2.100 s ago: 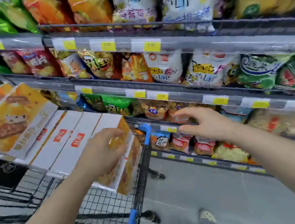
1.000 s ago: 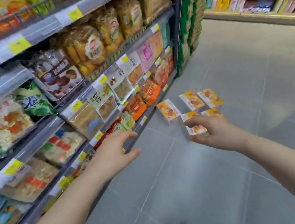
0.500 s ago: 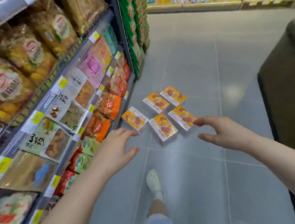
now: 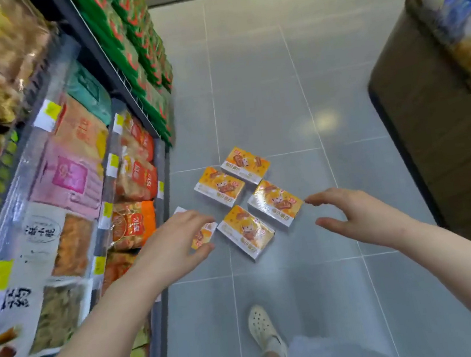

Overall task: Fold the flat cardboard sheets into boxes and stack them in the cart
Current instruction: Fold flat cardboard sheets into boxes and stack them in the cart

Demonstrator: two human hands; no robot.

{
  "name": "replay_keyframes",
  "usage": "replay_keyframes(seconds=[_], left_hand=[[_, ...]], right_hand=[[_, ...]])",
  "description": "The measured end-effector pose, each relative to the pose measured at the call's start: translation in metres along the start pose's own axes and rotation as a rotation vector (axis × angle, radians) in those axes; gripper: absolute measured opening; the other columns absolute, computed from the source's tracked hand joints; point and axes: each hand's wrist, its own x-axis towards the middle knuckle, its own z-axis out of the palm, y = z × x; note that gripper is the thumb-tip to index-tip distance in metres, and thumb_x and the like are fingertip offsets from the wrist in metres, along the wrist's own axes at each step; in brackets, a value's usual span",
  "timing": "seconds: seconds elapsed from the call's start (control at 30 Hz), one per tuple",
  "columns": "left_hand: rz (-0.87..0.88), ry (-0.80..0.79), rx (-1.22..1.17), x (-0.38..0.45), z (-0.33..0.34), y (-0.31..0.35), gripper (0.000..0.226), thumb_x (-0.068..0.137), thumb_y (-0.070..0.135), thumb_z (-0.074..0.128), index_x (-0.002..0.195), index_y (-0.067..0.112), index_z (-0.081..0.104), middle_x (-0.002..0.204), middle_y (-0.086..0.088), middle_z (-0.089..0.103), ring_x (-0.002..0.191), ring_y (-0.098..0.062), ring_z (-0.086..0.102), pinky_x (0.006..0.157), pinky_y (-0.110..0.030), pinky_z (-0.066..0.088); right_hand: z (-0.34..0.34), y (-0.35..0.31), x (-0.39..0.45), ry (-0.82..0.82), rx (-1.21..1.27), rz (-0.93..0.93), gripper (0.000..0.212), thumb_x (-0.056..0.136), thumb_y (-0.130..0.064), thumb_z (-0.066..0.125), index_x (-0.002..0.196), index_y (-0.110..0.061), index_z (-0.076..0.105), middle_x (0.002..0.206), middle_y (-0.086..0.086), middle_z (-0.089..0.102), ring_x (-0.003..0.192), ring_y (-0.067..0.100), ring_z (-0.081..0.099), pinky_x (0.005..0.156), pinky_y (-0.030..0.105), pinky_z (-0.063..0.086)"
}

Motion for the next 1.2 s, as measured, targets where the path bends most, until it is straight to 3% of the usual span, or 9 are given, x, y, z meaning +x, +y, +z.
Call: replay_keyframes(seconds=[0.1,0.17,0.33,0.7,0.97,1.2], left_hand=[[0.027,-0.062,0.035,0.053,0.005,-0.018,0.05,0.086,0.039,0.048,0.132,0.021,0.043,0.132,0.002,0.049,0.125,-0.017,0.04,0.101,-0.027,0.03],[0.024,-0.082,0.041,0.085,0.015,-0.029,0.045,0.089,0.028,0.052,0.132,0.02,0.042,0.133,0.002,0.048,0.126,-0.018,0.038,0.101,-0.026,0.03],[-0.013,-0.176,0.068,0.157,0.045,-0.05,0.046,0.091,0.028,0.049,0.135,0.021,0.038,0.137,0.002,0.045,0.129,-0.017,0.034,0.101,-0.024,0.026],[-0.105,-0.286,-0.032,0.304,0.152,-0.088,0.047,0.089,0.025,0.052,0.134,0.018,0.04,0.138,-0.004,0.044,0.129,-0.022,0.035,0.105,-0.034,0.031],[-0.292,-0.469,-0.039,0.375,0.314,-0.197,0.05,0.088,0.023,0.054,0.135,0.017,0.038,0.14,-0.006,0.041,0.13,-0.024,0.033,0.104,-0.034,0.03],[-0.397,-0.443,-0.203,0.43,0.439,-0.266,0.063,0.086,0.015,0.057,0.141,0.02,0.026,0.144,-0.01,0.034,0.12,-0.034,0.045,0.093,-0.033,0.038]], right_hand=[[0.003,0.021,0.038,-0.033,0.01,0.066,0.042,0.091,-0.024,0.052,0.133,-0.024,0.043,0.132,-0.003,0.05,0.122,0.015,0.047,0.099,0.023,0.034],[0.008,0.035,0.062,-0.08,0.006,0.101,0.042,0.092,-0.025,0.05,0.133,-0.024,0.042,0.132,-0.004,0.049,0.122,0.015,0.046,0.097,0.021,0.032],[0.024,0.078,0.124,-0.185,0.007,0.172,0.041,0.092,-0.026,0.049,0.132,-0.023,0.043,0.131,-0.002,0.05,0.121,0.017,0.047,0.102,0.029,0.035],[0.113,0.171,0.249,-0.302,0.146,0.295,0.041,0.092,-0.025,0.049,0.133,-0.021,0.044,0.133,0.0,0.05,0.121,0.019,0.046,0.1,0.027,0.034],[0.266,0.247,0.326,-0.312,0.349,0.507,0.04,0.092,-0.019,0.049,0.132,-0.017,0.045,0.137,0.002,0.046,0.123,0.017,0.046,0.1,0.026,0.035],[0.407,0.295,0.387,-0.314,0.611,0.74,0.047,0.092,-0.018,0.05,0.137,-0.018,0.036,0.143,0.004,0.039,0.125,0.022,0.044,0.104,0.032,0.035]])
